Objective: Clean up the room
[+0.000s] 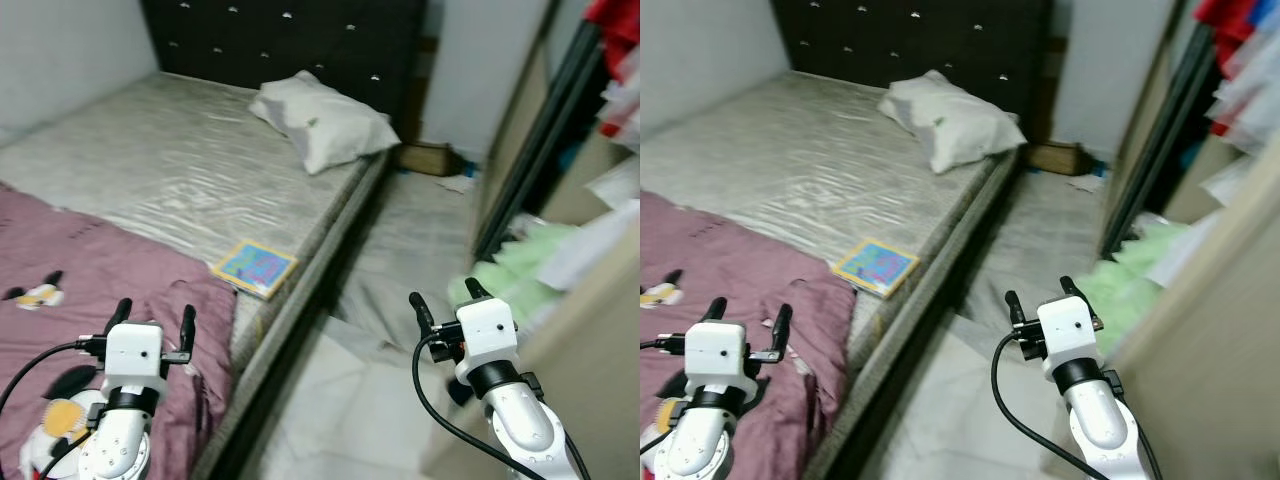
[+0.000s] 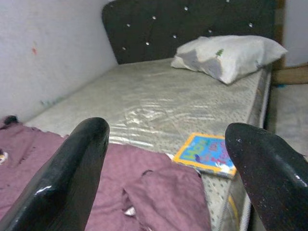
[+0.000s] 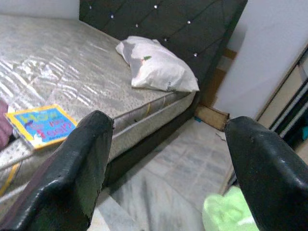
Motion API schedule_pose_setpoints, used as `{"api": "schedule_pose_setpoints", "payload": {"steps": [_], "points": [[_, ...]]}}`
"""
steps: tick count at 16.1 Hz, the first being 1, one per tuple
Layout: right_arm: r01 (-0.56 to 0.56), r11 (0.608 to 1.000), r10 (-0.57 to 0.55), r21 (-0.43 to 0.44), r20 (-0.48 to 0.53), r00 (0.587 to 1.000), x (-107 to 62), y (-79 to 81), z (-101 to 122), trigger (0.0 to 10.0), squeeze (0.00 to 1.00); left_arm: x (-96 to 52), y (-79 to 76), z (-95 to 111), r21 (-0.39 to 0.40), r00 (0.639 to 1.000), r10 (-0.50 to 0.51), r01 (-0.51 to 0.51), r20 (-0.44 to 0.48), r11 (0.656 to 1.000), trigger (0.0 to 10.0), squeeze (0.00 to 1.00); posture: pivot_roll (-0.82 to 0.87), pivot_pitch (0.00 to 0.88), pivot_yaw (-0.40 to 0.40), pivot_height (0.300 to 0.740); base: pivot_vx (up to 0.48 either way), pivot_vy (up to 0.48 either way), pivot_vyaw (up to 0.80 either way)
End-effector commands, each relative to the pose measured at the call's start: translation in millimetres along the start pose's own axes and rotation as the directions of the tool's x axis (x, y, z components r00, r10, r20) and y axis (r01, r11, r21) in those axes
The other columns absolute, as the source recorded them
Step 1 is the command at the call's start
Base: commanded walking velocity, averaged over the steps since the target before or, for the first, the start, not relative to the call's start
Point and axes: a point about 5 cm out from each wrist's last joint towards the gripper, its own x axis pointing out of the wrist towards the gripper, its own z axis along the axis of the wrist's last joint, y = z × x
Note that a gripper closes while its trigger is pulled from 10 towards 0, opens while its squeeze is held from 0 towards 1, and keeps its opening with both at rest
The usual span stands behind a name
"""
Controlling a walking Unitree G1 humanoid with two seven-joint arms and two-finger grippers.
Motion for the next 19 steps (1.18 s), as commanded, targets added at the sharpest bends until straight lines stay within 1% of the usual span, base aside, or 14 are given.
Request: {"api": "schedule_pose_setpoints", "payload": {"steps": [1, 2, 5, 6, 7, 8, 9, 11, 14, 16, 19], "points": [[0.024, 1.0, -0.024, 0.014, 0.014, 1.0, 7.5, -0.2, 1, 10.0, 0.0, 3.2, 4.2, -1, -0.012, 1.0, 0.016, -0.016, 0.0, 1.0, 10.0, 0.0, -0.06, 0.0, -0.003, 0.74, 0.0, 0.0, 0.8], [0.039, 0.999, -0.039, 0.021, 0.036, 0.999, 17.4, -1.0, 5, 10.0, 0.0, 6.7, 2.8, 0, -0.039, 1.0, 0.012, -0.012, 0.0, 0.999, 10.0, 0.0, -0.07, 0.0, 0.008, 0.74, 0.0, 0.0, 0.8], [0.064, 0.997, -0.067, 0.041, 0.093, 0.993, 40.1, 0.4, 18, 10.0, 0.0, 19.1, -3.6, 6, -0.024, 0.999, -0.006, 0.007, 0.034, 1.0, 10.0, 0.0, -0.07, 0.0, 0.03, 0.74, 0.0, 0.0, 0.8], [0.067, 0.997, -0.071, 0.044, 0.098, 0.993, 42.3, 0.8, 19, 10.0, 0.0, 20.7, -3.9, 6, -0.026, 0.999, -0.006, 0.007, 0.033, 1.0, 10.0, 0.0, -0.07, 0.0, 0.032, 0.74, 0.0, 0.0, 0.8], [0.068, 0.997, -0.072, 0.048, 0.103, 0.992, 45.5, 1.9, 20, 10.0, 0.0, 22.8, -4.7, 7, -0.048, 0.999, -0.018, 0.019, 0.027, 0.999, 10.0, 0.0, -0.07, 0.0, 0.032, 0.74, 0.0, 0.0, 0.8], [0.068, 0.996, -0.073, 0.054, 0.106, 0.992, 47.9, 2.9, 20, 10.0, 0.0, 24.2, -3.3, 6, -0.038, 1.0, 0.005, -0.004, 0.015, 0.999, 10.0, 0.0, -0.07, 0.0, 0.031, 0.74, 0.0, 0.0, 0.8], [0.065, 0.996, -0.071, 0.057, 0.105, 0.992, 48.4, 4.2, 19, 10.0, 0.0, 25.8, -0.8, 7, -0.011, 0.999, 0.042, -0.042, 0.017, 0.999, 10.0, 0.0, -0.06, 0.0, 0.026, 0.74, 0.0, 0.0, 0.8], [0.06, 0.996, -0.067, 0.068, 0.104, 0.992, 49.5, 7.6, 17, 10.0, 0.0, 29.3, -0.9, 7, -0.027, 0.999, 0.022, -0.021, 0.025, 0.999, 10.0, 0.0, -0.06, 0.0, 0.029, 0.74, 0.0, 0.0, 0.8], [0.065, 0.994, -0.073, 0.088, 0.094, 0.993, 51.6, 12.1, 14, 10.0, 0.0, 33.1, -8.3, 11, -0.016, 0.999, 0.018, -0.018, 0.047, 1.0, 10.0, 0.0, -0.06, 0.0, 0.027, 0.74, 0.0, 0.0, 0.8], [0.054, 0.992, -0.059, 0.112, 0.042, 0.997, 45.3, 17.8, 2, 10.0, 0.0, 33.0, -12.7, 14, -0.004, 0.998, 0.005, -0.005, 0.055, 1.0, 10.0, 0.0, -0.06, 0.0, 0.021, 0.74, 0.0, 0.0, 0.8], [0.041, 0.992, -0.045, 0.116, 0.031, 0.998, 42.7, 20.6, -2, 10.0, 0.0, 32.5, -13.8, 16, -0.002, 0.998, 0.005, -0.004, 0.06, 1.0, 10.0, 0.0, -0.06, 0.0, 0.005, 0.74, 0.0, 0.0, 0.8]]}}
